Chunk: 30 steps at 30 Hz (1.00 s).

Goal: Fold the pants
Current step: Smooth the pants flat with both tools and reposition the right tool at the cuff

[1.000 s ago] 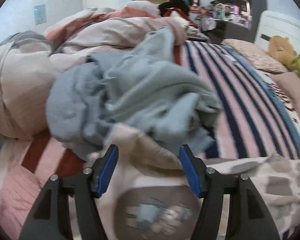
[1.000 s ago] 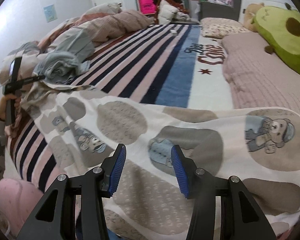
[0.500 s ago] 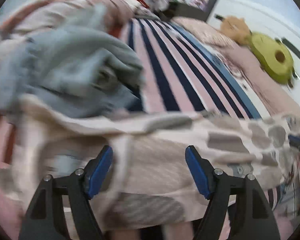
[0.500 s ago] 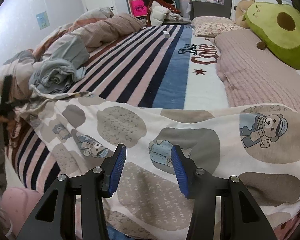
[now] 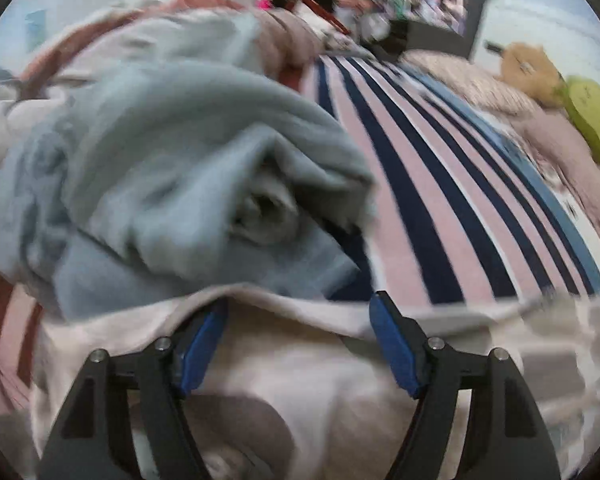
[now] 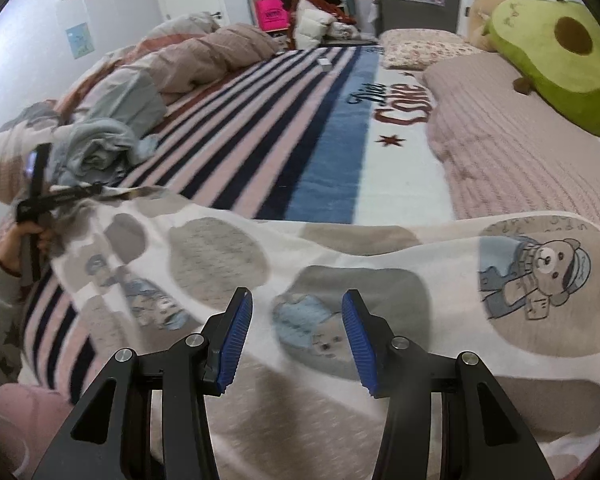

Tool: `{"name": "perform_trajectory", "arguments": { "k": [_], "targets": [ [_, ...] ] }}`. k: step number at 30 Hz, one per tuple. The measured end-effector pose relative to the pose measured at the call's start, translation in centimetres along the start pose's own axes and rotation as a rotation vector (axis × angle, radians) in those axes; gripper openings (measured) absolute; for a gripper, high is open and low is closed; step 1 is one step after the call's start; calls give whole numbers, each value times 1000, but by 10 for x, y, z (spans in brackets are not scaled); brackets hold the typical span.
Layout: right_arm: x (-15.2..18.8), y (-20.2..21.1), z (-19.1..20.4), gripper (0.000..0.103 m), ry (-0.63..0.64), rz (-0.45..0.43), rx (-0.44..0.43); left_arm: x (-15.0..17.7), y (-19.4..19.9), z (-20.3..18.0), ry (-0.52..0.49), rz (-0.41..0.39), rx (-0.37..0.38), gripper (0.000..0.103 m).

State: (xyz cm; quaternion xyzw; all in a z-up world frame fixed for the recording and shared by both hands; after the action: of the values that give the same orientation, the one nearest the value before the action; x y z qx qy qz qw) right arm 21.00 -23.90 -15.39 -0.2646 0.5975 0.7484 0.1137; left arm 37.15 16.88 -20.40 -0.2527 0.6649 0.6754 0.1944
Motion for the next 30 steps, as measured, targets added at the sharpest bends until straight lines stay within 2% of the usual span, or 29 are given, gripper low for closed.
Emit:
{"name": "perform_trajectory", "arguments": {
  "k": [1, 3, 7, 10, 13, 15, 20, 23, 26, 30],
  "targets": [
    [0, -2, -6, 42, -19, -1, 9, -5, 0, 7, 24, -15, -16, 71],
    [0, -2, -16, 42, -54, -5, 26, -7, -1, 13, 54, -11, -1, 71],
    [7, 15, -37, 43, -124, -39, 73, 4, 20, 6, 11, -20, -1, 71],
    [17, 47, -59, 55, -180, -99, 146, 14, 46, -7, -2, -16, 53, 71],
    [35, 81, -79, 57, -252, -137, 192, 28, 73, -28, -34, -21, 89, 72],
    [51, 100, -94, 66, -286, -152, 238, 45, 93, -44, -50, -11, 123, 72],
    [93, 128, -131, 72, -378, -171, 308, 76, 119, -78, -71, -3, 162, 72],
    [115, 133, -153, 75, -441, -179, 311, 90, 128, -104, -69, 10, 220, 72],
    [131, 134, -178, 75, -504, -196, 307, 95, 135, -123, -67, 6, 247, 72],
    [142, 124, -197, 75, -561, -216, 193, 94, 142, -141, -57, -1, 271, 72]
  ]
}}
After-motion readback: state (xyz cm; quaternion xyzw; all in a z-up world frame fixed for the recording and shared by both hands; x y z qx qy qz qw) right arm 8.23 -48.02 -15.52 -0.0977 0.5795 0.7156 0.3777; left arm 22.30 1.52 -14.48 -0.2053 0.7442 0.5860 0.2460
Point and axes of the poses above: each gripper's, at about its wrist camera, not at the fingertips, and y roughly against the way its jaws point, z to its left, x to its underside, the point moved 9 cm from there along -y, roughly the way its jaws point, and after that the axes turned 7 degrees about z, right-handed, at the moved point
